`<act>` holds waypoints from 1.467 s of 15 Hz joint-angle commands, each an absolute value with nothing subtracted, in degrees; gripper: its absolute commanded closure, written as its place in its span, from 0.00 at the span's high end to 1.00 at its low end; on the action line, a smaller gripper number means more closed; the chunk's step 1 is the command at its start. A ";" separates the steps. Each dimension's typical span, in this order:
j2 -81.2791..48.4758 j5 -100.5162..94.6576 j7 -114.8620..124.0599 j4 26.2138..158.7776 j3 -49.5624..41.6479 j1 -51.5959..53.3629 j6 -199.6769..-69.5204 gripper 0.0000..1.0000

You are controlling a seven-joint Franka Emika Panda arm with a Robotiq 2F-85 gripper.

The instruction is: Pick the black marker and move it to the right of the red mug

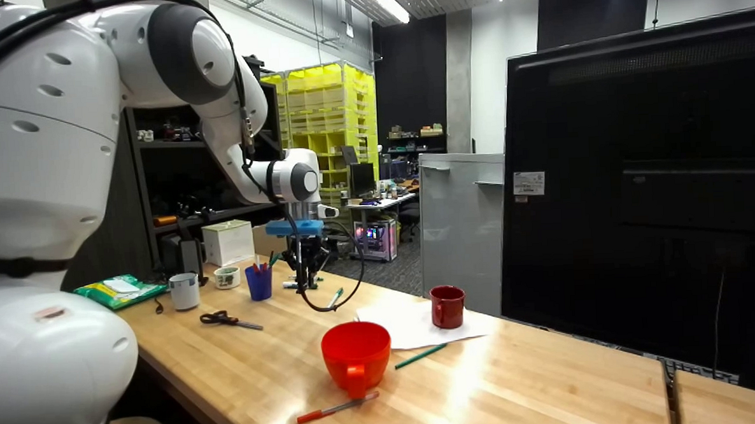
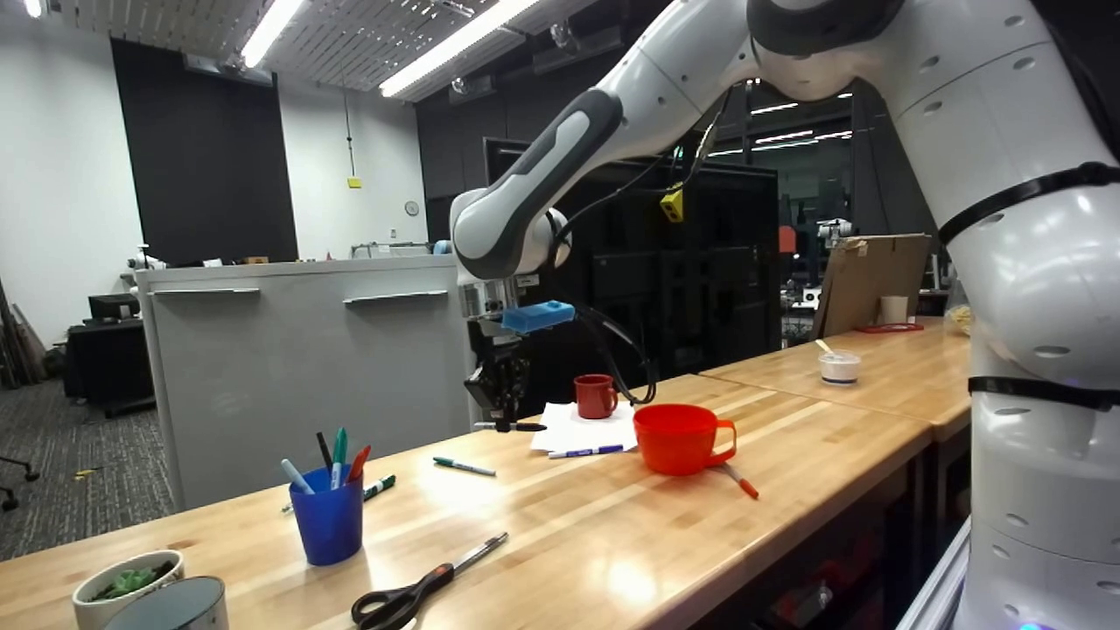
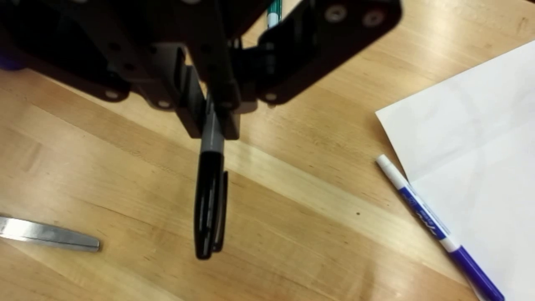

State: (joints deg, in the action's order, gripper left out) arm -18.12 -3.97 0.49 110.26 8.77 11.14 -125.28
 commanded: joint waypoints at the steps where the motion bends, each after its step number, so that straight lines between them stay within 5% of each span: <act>1: -18.15 -3.96 0.51 110.15 8.75 11.19 -125.16 0.14; 12: -18.15 -3.96 0.51 110.15 8.75 11.19 -125.16 0.14; 13: -18.15 -3.96 0.51 110.15 8.75 11.19 -125.16 0.03; 22: -11.66 -0.85 1.65 112.45 7.08 7.77 -128.03 0.03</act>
